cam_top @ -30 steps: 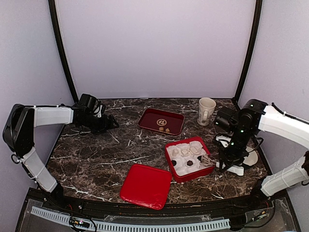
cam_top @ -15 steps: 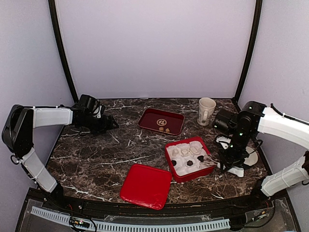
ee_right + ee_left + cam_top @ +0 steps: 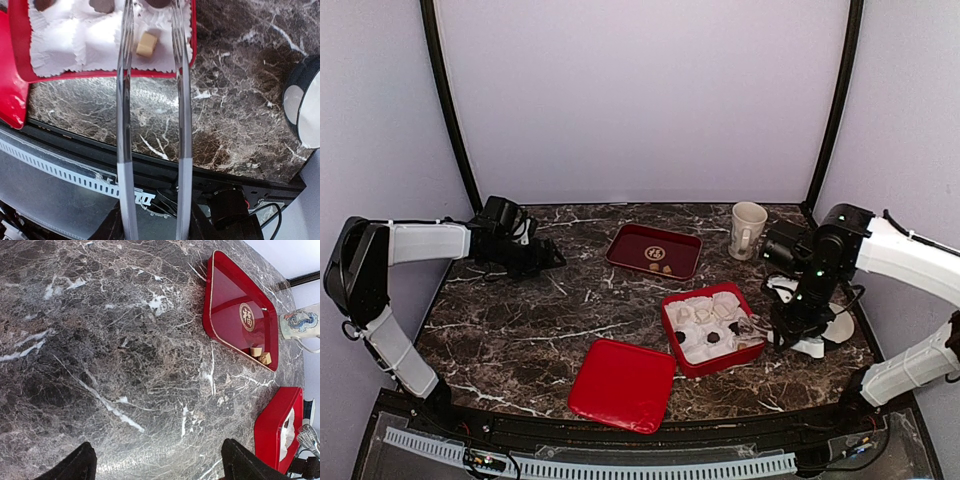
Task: Pack the chocolate
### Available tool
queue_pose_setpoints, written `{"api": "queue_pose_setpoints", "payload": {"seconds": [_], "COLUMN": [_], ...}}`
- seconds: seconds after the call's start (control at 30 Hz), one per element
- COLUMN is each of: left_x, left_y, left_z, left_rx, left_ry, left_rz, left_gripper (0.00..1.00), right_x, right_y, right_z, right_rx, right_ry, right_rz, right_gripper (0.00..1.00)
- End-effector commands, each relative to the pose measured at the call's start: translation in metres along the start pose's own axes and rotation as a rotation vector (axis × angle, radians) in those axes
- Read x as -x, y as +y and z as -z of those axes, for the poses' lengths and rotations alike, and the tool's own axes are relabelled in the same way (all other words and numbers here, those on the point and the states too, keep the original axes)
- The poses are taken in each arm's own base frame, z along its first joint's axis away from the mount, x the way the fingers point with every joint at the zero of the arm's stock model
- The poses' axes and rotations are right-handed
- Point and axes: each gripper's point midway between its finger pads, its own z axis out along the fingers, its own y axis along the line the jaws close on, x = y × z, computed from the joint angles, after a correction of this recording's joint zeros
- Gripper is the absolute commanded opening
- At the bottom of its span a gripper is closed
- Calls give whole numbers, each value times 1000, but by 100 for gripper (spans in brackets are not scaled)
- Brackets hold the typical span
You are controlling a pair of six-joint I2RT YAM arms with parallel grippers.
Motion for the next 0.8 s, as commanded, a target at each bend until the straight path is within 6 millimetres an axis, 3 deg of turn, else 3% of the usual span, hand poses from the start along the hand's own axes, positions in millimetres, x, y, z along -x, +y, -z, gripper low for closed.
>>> {"api": "queue_pose_setpoints", "payload": {"seconds": [0.0,0.2,0.47,0.77], "left_x": [9,12,23,25], "left_y": [-7,-7,-8,-3], "left_z": [13,14,17,17], "left_rx": [-22,-13,7,36], "left_ry": [-43,-50,-76,-83], "left_rz": [-11,-14,-9,0], "left_gripper": [89,89,89,89], "right_x": [24,71,147,215], "right_y": [9,26,60,61], "right_z": [25,41,33,24], "right_rx": [2,-26,22,108], "right_ry": [-104,-192,-246,-280], "right_rz": [35,137,208,167], "right_gripper": [35,35,35,35]}}
